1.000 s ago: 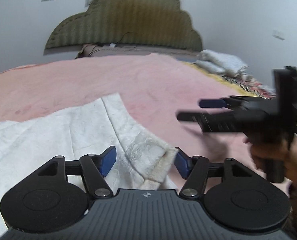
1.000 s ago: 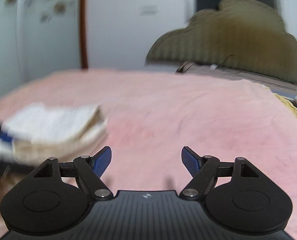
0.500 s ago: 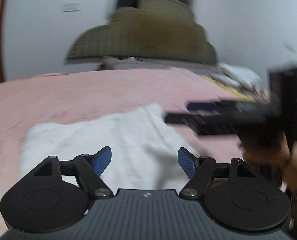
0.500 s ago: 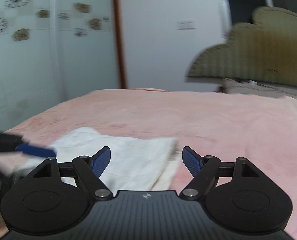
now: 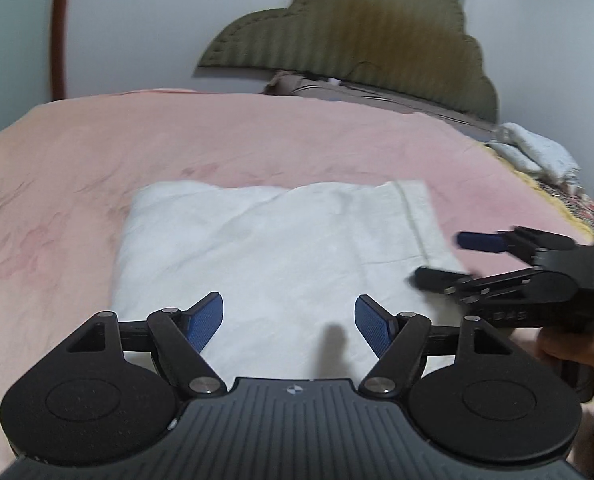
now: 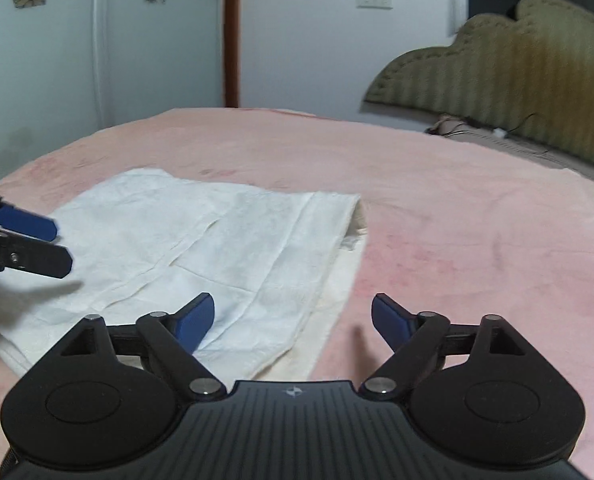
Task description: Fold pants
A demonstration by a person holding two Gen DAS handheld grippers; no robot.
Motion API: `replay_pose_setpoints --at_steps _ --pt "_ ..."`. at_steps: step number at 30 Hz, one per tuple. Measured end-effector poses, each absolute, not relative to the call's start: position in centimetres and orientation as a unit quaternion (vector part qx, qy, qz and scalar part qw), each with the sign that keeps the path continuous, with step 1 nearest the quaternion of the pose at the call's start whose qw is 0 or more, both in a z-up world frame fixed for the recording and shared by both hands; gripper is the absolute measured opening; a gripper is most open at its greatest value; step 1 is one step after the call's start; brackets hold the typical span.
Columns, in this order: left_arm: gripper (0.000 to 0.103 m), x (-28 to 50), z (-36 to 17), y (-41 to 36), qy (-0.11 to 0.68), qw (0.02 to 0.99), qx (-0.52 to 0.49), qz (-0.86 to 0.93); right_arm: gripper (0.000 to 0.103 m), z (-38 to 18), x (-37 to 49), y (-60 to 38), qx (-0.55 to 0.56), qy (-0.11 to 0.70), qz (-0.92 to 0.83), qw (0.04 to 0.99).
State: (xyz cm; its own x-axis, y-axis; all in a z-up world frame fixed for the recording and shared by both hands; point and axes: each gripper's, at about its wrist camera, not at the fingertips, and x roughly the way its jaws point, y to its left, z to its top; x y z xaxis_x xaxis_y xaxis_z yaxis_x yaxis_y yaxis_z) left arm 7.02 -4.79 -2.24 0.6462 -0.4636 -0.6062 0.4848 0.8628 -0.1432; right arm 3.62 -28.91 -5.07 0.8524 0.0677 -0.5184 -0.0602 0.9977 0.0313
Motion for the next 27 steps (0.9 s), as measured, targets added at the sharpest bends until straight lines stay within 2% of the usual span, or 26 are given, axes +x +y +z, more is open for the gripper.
replay_pose_setpoints --at_steps 2,6,11,14,16,17,18,20,22,25,27 --pt "0.075 6.7 -1.9 -5.0 0.318 0.914 0.026 -0.251 0.086 -4.2 2.3 -29.8 0.037 0.244 0.033 0.968" --pt "0.076 4.9 -0.7 -6.3 0.278 0.914 0.064 -0.287 0.086 -3.0 -0.4 -34.1 0.198 0.206 0.08 0.955" --pt "0.075 0.4 -0.9 -10.5 0.199 0.891 0.178 -0.367 0.09 -4.3 -3.1 -38.3 0.366 0.182 0.109 0.906" --pt "0.073 -1.0 -1.4 -12.6 0.183 0.869 0.226 -0.401 0.091 -5.2 -3.9 -38.8 0.432 0.166 0.168 0.87" --pt "0.064 -1.3 -1.9 -13.5 0.186 0.861 0.243 -0.407 0.093 -5.7 -3.9 -38.4 0.454 0.165 0.21 0.85" --pt "0.06 -1.2 -2.1 -13.9 0.19 0.86 0.251 -0.403 0.097 -6.0 -3.9 -38.2 0.461 0.17 0.226 0.841" --pt "0.053 -1.1 -2.4 -14.2 0.195 0.86 0.257 -0.396 0.1 -6.2 -3.7 -37.9 0.467 0.177 0.237 0.833" --pt "0.046 -0.5 -2.8 -14.6 0.205 0.857 0.257 -0.397 0.1 -6.8 -3.3 -37.4 0.479 0.196 0.247 0.819" --pt "0.034 -0.6 -2.8 -14.8 0.204 0.853 0.259 -0.404 0.101 -7.3 -3.2 -37.5 0.497 0.205 0.245 0.807" --pt "0.024 -1.4 -3.0 -15.3 0.191 0.847 0.283 -0.407 0.102 -7.7 -3.9 -38.0 0.529 0.188 0.254 0.788" --pt "0.023 -2.1 -3.2 -15.5 0.172 0.844 0.303 -0.407 0.102 -7.3 -4.6 -38.3 0.533 0.171 0.258 0.787"
